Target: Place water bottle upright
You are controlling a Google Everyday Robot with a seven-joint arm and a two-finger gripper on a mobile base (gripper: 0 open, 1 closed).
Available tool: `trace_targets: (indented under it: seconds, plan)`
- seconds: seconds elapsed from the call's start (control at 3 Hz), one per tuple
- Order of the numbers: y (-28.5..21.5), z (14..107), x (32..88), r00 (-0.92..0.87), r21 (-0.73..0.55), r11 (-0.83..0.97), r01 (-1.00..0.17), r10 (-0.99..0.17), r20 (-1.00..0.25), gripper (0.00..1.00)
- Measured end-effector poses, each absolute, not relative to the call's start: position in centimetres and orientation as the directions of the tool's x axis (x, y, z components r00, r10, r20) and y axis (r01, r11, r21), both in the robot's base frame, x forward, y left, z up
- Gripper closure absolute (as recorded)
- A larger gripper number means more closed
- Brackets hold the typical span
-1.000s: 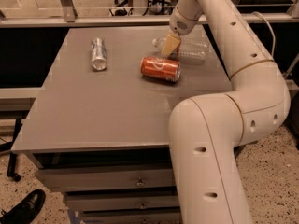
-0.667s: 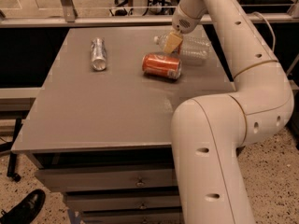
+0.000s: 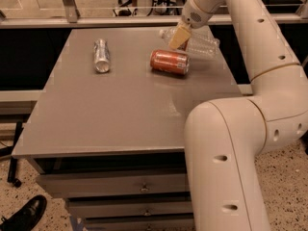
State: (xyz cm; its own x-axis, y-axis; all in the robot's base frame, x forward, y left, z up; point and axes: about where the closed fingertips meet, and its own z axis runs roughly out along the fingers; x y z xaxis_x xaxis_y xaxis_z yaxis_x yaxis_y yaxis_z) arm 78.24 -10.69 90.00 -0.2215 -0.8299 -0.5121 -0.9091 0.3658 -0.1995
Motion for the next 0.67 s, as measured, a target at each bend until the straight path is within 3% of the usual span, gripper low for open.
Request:
trace_targets:
  seconds: [0.67]
  plan:
    - [-10.5,93.7,77.6,-0.178,-0.193,0.391,-0.9,-0.733,-0.656,1.0]
